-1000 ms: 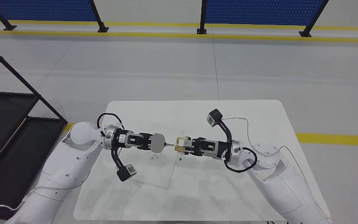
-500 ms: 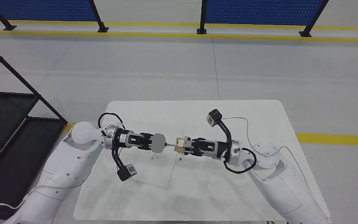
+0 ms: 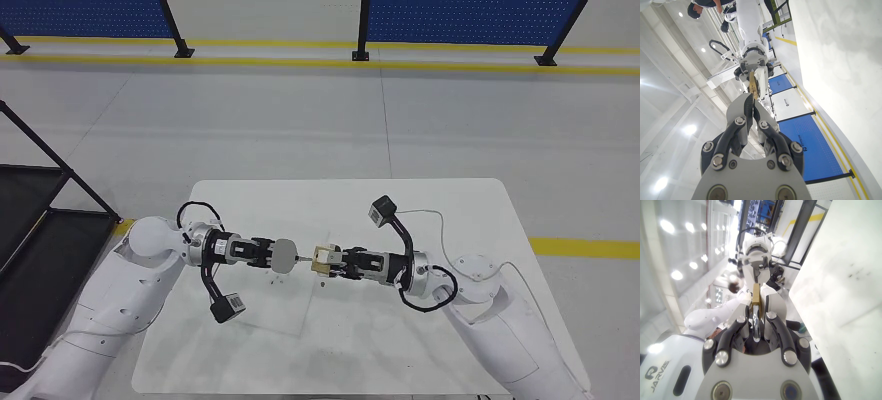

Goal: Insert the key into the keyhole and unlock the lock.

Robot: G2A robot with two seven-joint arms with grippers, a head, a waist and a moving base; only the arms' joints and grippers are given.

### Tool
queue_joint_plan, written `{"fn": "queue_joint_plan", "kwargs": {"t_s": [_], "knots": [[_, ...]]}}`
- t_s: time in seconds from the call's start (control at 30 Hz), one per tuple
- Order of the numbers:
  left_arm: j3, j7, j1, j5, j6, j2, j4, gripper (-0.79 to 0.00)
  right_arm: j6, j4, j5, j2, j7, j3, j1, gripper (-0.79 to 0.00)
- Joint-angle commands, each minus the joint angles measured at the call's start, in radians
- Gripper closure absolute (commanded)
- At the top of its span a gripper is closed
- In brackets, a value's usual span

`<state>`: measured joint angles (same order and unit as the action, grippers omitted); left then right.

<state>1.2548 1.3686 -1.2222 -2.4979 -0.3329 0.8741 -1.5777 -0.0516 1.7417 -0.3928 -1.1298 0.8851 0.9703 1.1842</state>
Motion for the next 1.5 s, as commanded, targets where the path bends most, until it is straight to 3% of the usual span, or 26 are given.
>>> {"fn": "queue_joint_plan", "kwargs": {"t_s": [0.0,1.47], "knots": [[-0.001,-0.001,0.000,-0.001,0.000,0.000,0.000,0.000,-0.001,0.001,0.002,0.000,-0.001,0.000,0.001,0.000],[-0.015,-0.010,0.005,-0.029,0.019,-0.010,-0.011,0.000,-0.001,0.026,0.063,-0.003,-0.010,0.008,0.012,0.000]]}}
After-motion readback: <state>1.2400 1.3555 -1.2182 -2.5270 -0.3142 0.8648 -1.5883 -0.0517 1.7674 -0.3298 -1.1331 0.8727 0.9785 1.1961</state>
